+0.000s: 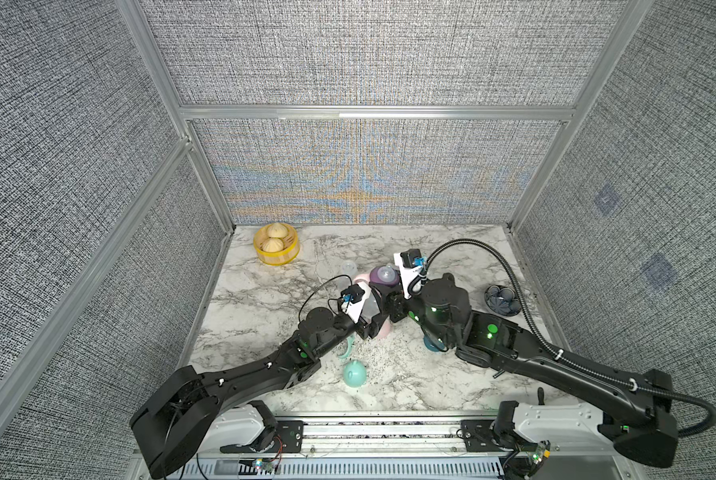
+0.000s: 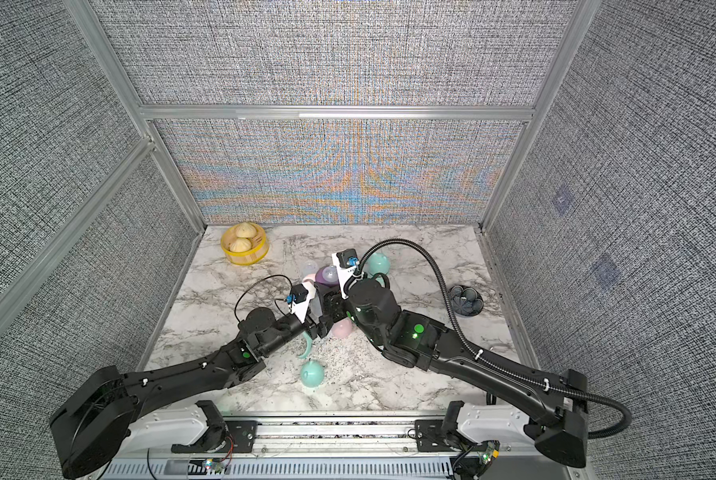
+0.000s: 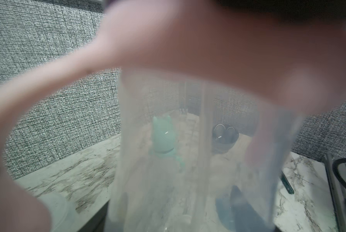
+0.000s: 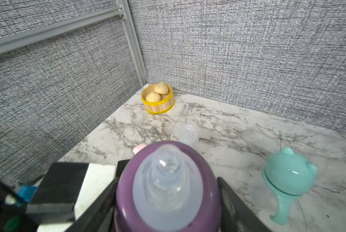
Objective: Assemble the baby bottles
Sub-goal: Screw the nipple onto the baby bottle.
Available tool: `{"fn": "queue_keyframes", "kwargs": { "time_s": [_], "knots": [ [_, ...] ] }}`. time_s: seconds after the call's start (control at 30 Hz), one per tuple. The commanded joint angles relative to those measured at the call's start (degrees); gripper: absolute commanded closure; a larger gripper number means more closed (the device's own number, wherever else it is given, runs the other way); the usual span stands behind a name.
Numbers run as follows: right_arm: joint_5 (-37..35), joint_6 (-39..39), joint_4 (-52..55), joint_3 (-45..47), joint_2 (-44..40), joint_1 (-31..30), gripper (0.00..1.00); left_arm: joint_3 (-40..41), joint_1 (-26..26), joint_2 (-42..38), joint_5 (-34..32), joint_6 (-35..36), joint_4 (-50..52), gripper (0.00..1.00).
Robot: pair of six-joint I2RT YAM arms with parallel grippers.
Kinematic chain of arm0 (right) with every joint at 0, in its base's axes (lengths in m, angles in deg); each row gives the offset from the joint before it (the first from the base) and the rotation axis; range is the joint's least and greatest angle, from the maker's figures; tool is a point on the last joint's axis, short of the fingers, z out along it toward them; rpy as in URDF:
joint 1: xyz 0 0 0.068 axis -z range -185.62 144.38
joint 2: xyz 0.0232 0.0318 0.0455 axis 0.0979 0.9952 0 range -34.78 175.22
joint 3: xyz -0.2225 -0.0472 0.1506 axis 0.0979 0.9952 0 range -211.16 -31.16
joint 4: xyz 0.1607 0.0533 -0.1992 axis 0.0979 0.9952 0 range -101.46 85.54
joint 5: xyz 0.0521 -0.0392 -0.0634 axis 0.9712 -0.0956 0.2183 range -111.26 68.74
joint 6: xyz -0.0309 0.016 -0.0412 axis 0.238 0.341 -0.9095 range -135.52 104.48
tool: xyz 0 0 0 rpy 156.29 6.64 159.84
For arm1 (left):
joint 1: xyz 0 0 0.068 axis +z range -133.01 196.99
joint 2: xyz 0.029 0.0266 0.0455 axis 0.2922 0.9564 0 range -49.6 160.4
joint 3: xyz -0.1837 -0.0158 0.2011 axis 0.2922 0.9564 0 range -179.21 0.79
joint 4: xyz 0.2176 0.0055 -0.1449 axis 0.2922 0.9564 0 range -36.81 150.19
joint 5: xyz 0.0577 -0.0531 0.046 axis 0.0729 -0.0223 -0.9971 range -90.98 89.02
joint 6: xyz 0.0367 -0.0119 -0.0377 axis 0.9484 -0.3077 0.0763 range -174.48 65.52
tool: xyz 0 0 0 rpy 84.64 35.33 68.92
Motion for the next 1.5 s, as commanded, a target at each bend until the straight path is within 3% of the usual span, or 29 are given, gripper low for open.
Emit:
{"fn": "queue_keyframes", "kwargs": {
  "time_s": [0.0, 0.1, 0.23, 0.37, 0.47, 0.53, 0.6, 0.87, 1.1, 1.47],
  "knots": [
    [-6.0, 4.1, -1.7, -1.0, 1.5, -2.3, 0.89, 0.2, -0.2, 0.1, -8.5, -0.9, -0.6, 1.0],
    [-10.8, 4.0, -3.6, -1.7, 3.1, -4.2, 0.9, 0.0, -0.7, 0.5, -9.5, -0.4, -0.7, 1.0],
    [-11.8, 4.6, -1.4, -4.2, 5.2, -4.6, 0.86, -0.2, -0.9, 0.9, -9.6, -0.3, -0.5, 1.0],
    [-8.7, 3.9, -0.7, -4.0, 3.0, -4.0, 0.58, -0.4, -0.8, 1.2, -7.9, -0.4, -0.1, 1.0],
    [0.5, 4.2, 2.7, -4.9, 0.0, -1.6, 0.31, -1.1, -0.8, 1.8, -4.3, -0.6, 0.3, 1.0],
    [7.6, 3.3, 5.0, -5.5, -1.9, 0.3, 0.21, -1.5, -0.8, 2.1, -3.3, -1.8, 0.9, 1.0],
    [12.9, 2.4, 7.0, -5.5, -4.0, 2.1, 0.16, -1.5, -0.8, 2.2, -3.4, -3.1, 0.8, 1.0],
    [33.9, -4.8, 11.7, -2.8, -10.0, 11.0, 0.13, -0.4, -0.5, 1.2, 2.8, -4.5, -2.4, 1.0],
    [40.9, -8.4, 11.8, 0.7, -12.8, 16.5, 0.13, 0.0, -0.2, 1.3, 14.7, -5.2, -4.5, 1.0],
    [43.3, -9.8, 10.3, 3.2, -11.8, 19.0, 0.19, -1.1, 0.2, 3.1, 22.6, -7.2, -4.7, 1.0]
  ]
}}
